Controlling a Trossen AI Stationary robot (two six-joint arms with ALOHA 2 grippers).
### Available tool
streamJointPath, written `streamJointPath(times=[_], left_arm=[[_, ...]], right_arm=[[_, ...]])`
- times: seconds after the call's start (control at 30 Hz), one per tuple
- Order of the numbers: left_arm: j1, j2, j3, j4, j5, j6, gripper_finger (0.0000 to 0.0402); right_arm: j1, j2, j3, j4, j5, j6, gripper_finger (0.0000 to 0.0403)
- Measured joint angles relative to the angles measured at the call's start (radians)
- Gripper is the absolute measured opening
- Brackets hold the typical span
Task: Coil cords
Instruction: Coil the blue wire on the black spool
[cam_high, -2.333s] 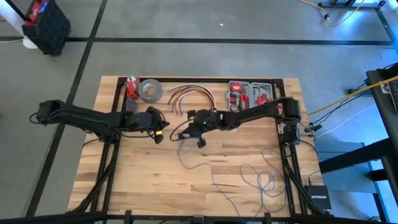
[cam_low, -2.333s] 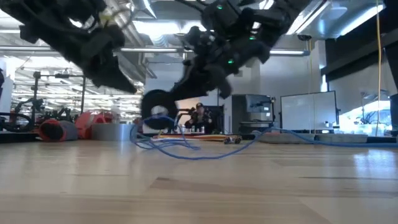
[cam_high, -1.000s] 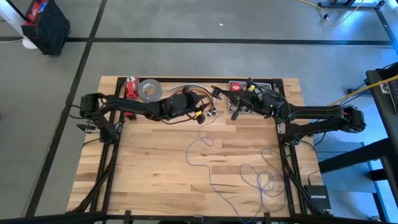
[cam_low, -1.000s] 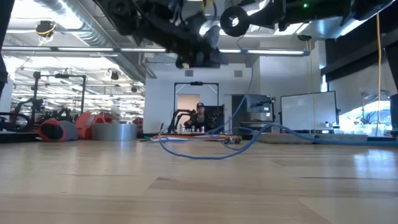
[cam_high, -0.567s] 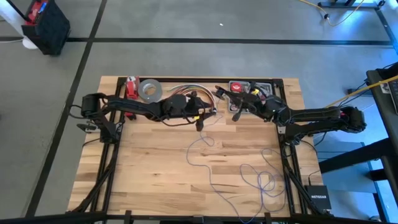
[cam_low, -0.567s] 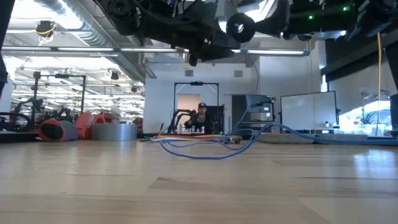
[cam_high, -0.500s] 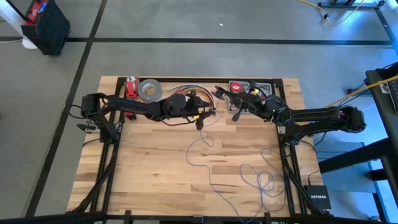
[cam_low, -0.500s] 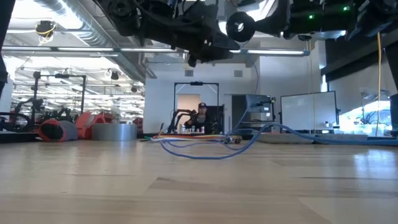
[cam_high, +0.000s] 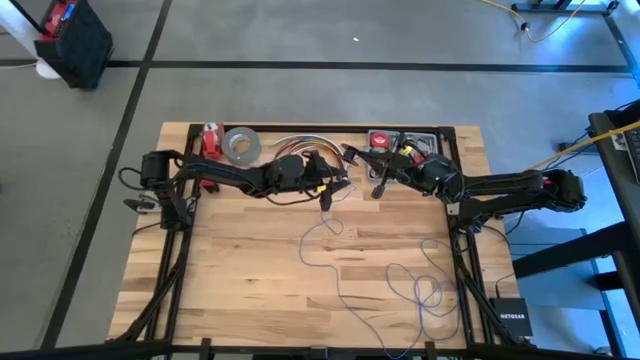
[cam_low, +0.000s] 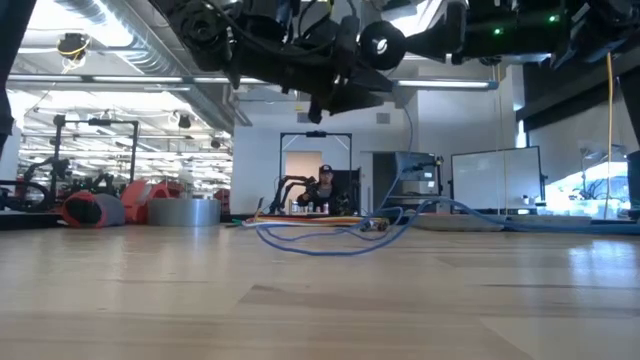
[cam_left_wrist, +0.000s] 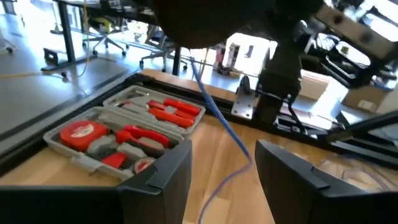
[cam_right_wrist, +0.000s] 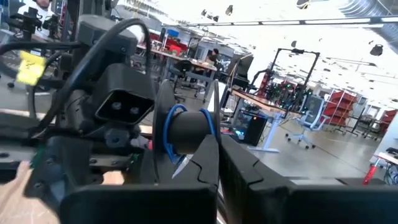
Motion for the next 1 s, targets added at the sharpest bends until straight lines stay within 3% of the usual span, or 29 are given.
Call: streamJointPath(times=[0.23,0.57,0.67,0.87,1.0], left_arm=[[-0.002,0.009,0.001,0.034,0.001,-0.004,0.015],[-0.001,0.025,0.001,0.042,-0.001,0.089,0.0038],[0.001,0.012,0.001,-0.05,-0.055,0.147,0.0007],[0.002,-0.15,0.001,-0.401,-0.261,0.222,0.0006],[-0.015,-0.246,0.001,-0.555,-0.297,0.209,0.0007]], right_arm=[[0.0,0.0,0.0,0.018,-0.037,0.001,0.0003],[0.0,0.0,0.0,0.02,-0.08,0.029,0.0003],[0.0,0.0,0.0,-0.008,-0.101,0.029,0.0003],[0.0,-0.018,0.0,-0.122,-0.087,-0.024,0.0003],[0.0,-0.018,0.008,-0.2,-0.088,-0.066,0.0002]])
